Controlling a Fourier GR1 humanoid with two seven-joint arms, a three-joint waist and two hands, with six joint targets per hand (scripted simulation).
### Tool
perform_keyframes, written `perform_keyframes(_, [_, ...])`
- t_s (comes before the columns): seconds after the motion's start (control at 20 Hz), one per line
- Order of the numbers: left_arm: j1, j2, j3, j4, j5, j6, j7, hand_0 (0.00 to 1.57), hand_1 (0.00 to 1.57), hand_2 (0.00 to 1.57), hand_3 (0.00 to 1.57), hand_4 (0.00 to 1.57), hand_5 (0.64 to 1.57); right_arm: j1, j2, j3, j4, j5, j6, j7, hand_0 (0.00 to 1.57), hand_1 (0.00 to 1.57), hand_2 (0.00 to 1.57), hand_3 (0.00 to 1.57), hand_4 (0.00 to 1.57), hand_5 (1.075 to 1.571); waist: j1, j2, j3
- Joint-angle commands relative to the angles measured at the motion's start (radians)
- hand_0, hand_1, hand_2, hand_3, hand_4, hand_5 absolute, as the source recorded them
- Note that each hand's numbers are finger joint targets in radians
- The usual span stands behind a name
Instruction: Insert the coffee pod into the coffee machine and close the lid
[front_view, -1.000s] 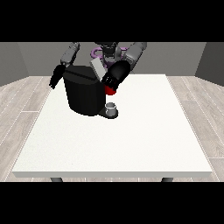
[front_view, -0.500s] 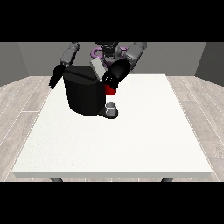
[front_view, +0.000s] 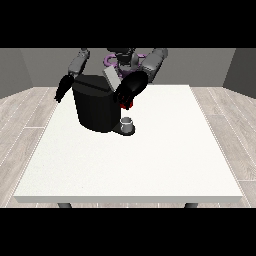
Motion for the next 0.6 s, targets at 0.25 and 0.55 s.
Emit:
perform_keyframes(0.25, [0.014, -0.005, -0.005, -0.004, -0.024, 0.032, -0.008, 0.0, 0.0, 0.53, 0.45, 0.0, 1.571, 0.023, -0.014, -0.038, 0.055, -0.02, 0.003, -0.054, 0.0, 0.0, 0.0, 0.0, 0.0, 1.571, 0.035, 0.004, -0.0045])
perform_keyframes(0.55, [0.067, -0.063, -0.014, -0.004, -0.016, -0.011, 0.028, 0.0, 0.0, 0.22, 0.15, 0.0, 1.571, 0.056, -0.026, -0.08, 0.111, -0.048, 0.008, -0.055, 0.0, 0.0, 0.0, 0.0, 0.14, 1.571, 0.098, -0.095, -0.0044])
